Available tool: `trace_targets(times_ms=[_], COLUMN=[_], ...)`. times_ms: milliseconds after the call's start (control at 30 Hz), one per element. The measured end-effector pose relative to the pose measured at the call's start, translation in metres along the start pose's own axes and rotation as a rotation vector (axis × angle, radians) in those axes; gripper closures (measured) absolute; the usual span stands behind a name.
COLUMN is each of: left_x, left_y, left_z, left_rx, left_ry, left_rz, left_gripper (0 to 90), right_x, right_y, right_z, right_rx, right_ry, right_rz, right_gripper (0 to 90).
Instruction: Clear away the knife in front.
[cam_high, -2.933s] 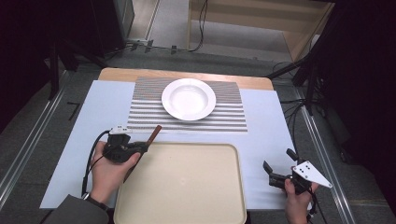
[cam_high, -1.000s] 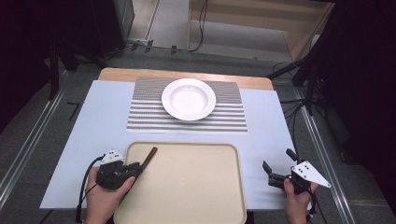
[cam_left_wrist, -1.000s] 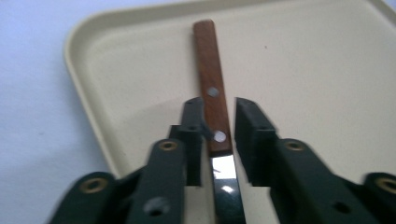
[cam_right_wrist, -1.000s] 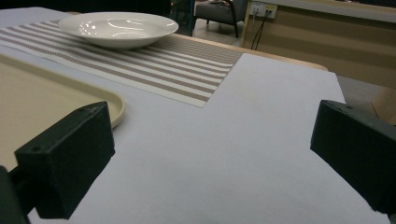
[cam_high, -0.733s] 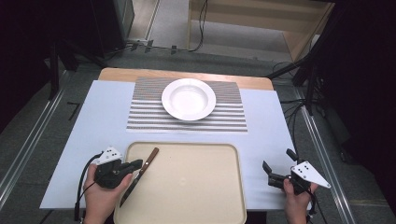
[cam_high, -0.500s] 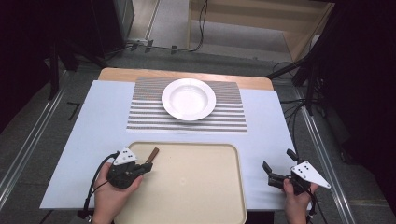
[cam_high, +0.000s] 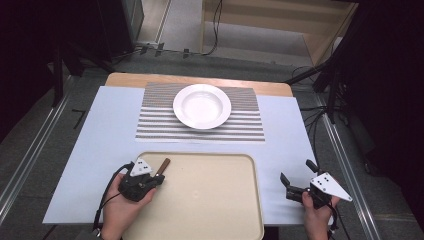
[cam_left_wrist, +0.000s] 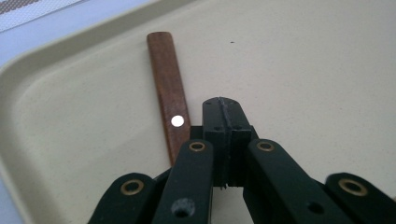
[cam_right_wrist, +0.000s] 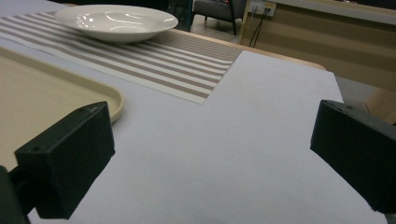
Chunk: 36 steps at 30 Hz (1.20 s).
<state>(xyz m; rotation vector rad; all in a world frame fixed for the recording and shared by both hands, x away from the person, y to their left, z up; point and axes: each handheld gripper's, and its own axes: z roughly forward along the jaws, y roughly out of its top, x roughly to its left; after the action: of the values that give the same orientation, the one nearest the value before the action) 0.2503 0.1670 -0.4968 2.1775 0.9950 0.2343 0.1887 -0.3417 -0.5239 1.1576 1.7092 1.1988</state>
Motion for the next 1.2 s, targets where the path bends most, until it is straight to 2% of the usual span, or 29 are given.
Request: trace_targets(times_ms=[67,200,300,467,800,967,1200], left_x=[0.004,0.012,0.014,0.02,0.034,0.04,0.041], left_y=[-0.003,-0.004,-0.005,-0.009,-0.015,-0.016,-0.017], left_z=[0.0,-0.002,-0.003,-0.007,-0.021,-0.026,-0.027], left_rx=[0.0,-0.017,-0.015,-0.025,-0.043,-0.044,-0.035], left_ry=[-0.005,-0.033,-0.027,-0.028,-0.002,-0.002,-0.001], left_rz=[-0.005,-0.049,-0.043,-0.067,-0.099,-0.105,-0.087], left_gripper=[89.5,89.5,89.5,89.5,89.5,89.5,89.4], right_x=[0.001,0.001,0.0,0.0,-0.001,-0.001,-0.001], right_y=[0.0,0.0,0.0,0.0,0.0,0.0,0.0], right_z=[0.001,0.0,0.0,0.0,0.001,0.001,0.001], right_rx=[0.002,-0.001,-0.004,-0.003,-0.002,-0.003,-0.003], right_ry=[0.004,0.003,0.003,0.006,0.015,0.015,0.014], right_rz=[-0.014,-0.013,-0.006,-0.003,-0.006,-0.007,-0.006], right_gripper=[0.0,0.0,0.0,0.0,0.0,0.0,0.0])
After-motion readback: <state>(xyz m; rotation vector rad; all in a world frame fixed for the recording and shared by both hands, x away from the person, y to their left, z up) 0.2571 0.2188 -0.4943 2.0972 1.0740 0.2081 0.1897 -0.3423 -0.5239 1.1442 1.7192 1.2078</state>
